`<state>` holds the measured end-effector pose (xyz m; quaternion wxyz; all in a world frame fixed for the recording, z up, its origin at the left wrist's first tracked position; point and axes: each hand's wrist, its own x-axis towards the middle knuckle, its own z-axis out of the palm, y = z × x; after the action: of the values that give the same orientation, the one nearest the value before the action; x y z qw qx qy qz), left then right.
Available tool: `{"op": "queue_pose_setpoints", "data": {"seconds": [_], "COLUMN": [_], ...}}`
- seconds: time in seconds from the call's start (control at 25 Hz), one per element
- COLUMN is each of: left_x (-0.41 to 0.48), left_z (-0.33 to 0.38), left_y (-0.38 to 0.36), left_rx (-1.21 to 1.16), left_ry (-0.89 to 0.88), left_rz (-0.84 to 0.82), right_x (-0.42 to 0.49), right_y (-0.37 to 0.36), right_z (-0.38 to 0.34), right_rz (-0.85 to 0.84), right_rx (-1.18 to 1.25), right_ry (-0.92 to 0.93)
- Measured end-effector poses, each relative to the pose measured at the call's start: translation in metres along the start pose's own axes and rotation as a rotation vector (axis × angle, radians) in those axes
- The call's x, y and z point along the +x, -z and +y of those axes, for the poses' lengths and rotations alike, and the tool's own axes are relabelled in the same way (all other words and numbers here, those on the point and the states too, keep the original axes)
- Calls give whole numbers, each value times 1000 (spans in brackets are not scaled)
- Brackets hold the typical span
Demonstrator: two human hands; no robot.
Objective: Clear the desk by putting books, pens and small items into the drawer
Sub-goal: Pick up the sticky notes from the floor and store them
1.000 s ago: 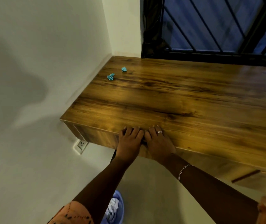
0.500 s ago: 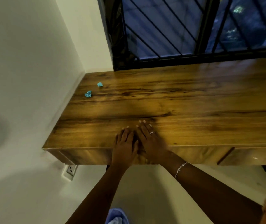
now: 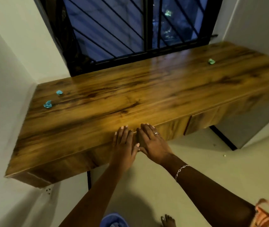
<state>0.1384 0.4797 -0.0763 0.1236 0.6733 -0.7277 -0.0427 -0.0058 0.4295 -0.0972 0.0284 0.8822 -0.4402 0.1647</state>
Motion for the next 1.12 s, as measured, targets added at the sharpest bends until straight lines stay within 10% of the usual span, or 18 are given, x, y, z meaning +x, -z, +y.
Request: {"op": "queue_pose_setpoints", "data": {"seconds": [1.12], "left_x": [-156], "left_z": [379], "left_y": [-215], "left_rx": [73], "left_ry": [-944], "left_rz": [-579], "right_x": [-669], "right_y": [95], "right_z": [22], "right_rz": [-293], "right_rx": [66], "right_ry": [-1578]}}
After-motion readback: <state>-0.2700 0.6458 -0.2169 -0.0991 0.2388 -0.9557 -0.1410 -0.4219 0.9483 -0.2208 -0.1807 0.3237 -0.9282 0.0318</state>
